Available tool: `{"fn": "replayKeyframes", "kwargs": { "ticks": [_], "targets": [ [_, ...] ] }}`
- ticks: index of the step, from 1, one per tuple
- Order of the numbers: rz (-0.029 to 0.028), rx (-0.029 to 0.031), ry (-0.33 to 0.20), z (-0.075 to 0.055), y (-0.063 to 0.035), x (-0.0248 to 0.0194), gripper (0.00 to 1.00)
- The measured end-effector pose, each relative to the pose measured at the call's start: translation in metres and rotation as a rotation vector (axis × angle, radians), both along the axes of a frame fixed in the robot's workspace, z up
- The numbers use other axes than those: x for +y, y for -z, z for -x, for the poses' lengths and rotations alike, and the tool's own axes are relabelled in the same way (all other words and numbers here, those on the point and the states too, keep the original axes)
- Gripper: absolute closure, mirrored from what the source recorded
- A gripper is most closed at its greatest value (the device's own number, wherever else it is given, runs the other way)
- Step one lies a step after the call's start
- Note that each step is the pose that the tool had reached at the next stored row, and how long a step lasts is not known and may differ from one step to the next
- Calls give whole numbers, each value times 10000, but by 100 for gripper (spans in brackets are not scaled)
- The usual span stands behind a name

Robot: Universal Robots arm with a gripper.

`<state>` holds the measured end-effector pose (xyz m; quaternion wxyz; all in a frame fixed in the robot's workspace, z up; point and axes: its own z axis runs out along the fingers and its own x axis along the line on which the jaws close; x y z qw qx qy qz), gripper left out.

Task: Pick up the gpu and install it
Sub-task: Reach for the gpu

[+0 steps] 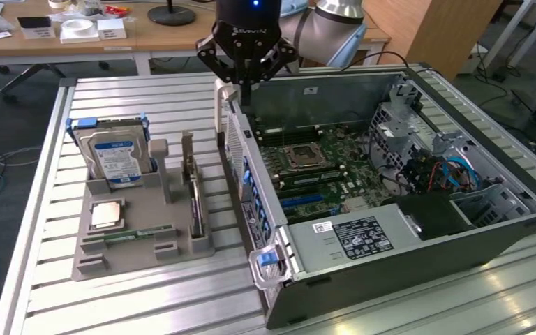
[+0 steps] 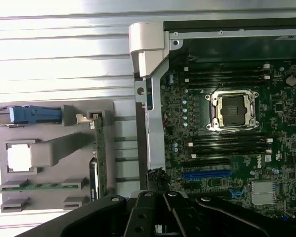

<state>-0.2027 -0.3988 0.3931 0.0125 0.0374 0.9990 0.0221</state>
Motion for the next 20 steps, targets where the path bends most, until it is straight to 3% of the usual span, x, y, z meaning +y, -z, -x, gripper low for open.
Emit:
{"fn": "replayKeyframes", "kwargs": {
  "ticks": [20],
  "targets": [
    [0, 0, 0, 141, 0, 0, 89]
  ]
}}
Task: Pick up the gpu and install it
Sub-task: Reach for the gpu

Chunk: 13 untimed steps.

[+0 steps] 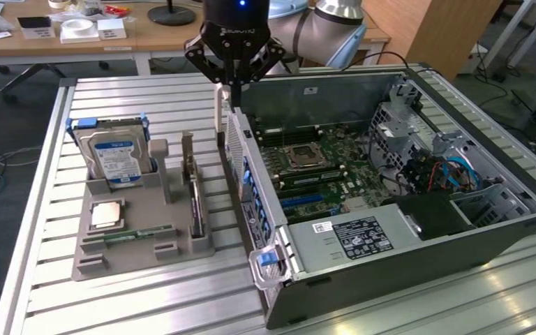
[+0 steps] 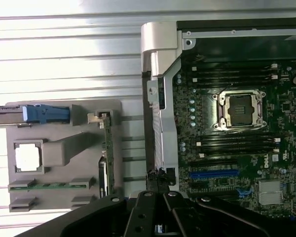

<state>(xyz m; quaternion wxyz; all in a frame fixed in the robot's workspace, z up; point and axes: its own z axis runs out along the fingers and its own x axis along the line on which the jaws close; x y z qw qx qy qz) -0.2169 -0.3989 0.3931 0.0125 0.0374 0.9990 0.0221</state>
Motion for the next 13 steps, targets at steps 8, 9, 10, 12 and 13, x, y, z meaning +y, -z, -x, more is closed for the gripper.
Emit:
{"fn": "replayKeyframes", "kwargs": {
  "ticks": [8, 9, 10, 12, 13],
  "targets": [
    [0, 0, 0, 48, 0, 0, 89],
    [0, 0, 0, 54, 0, 0, 89],
    [0, 0, 0, 57, 0, 0, 89],
    [0, 0, -2, 57, 0, 0, 89],
    [0, 0, 0, 58, 0, 0, 89]
  ]
}}
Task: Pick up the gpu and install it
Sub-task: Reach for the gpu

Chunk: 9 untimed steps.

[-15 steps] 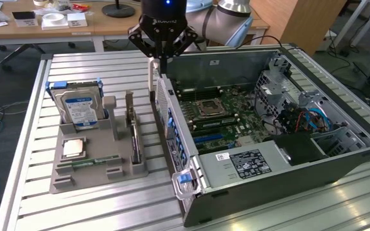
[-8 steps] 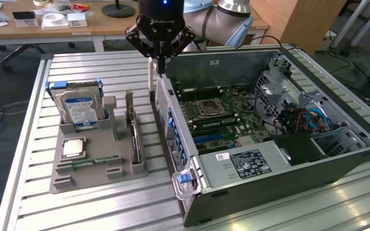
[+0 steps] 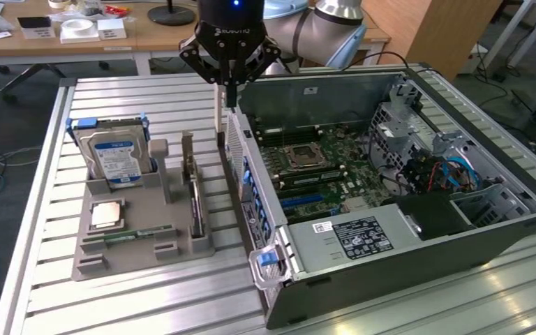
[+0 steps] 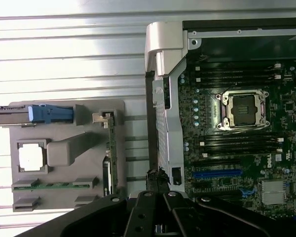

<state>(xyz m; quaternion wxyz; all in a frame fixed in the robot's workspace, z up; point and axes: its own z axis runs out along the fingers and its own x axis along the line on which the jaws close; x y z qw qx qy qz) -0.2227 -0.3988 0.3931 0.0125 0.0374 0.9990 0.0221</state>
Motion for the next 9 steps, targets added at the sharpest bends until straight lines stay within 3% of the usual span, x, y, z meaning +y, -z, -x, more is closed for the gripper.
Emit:
{"fn": "replayKeyframes", "kwargs": {
  "ticks": [9],
  "targets": [
    [0, 0, 0, 0, 0, 0, 89]
  ]
}}
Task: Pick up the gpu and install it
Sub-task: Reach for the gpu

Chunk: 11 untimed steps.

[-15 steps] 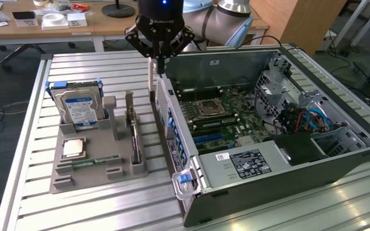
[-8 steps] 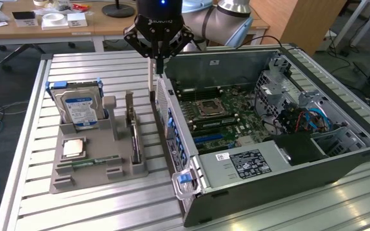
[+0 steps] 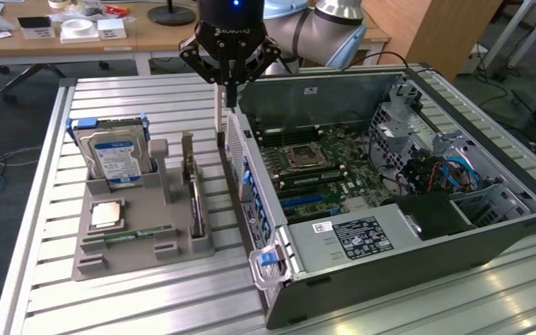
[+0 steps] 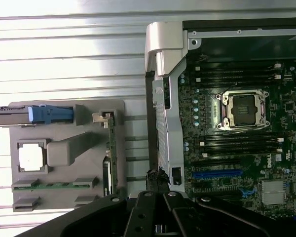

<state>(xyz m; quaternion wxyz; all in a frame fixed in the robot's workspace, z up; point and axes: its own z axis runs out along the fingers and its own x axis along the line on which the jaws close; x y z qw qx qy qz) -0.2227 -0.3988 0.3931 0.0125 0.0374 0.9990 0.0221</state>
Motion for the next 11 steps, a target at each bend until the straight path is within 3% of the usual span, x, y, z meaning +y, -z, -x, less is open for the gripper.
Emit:
{"fn": "replayKeyframes", "kwargs": {
  "ticks": [11],
  "targets": [
    [0, -1, 0, 34, 0, 0, 89]
  ]
}}
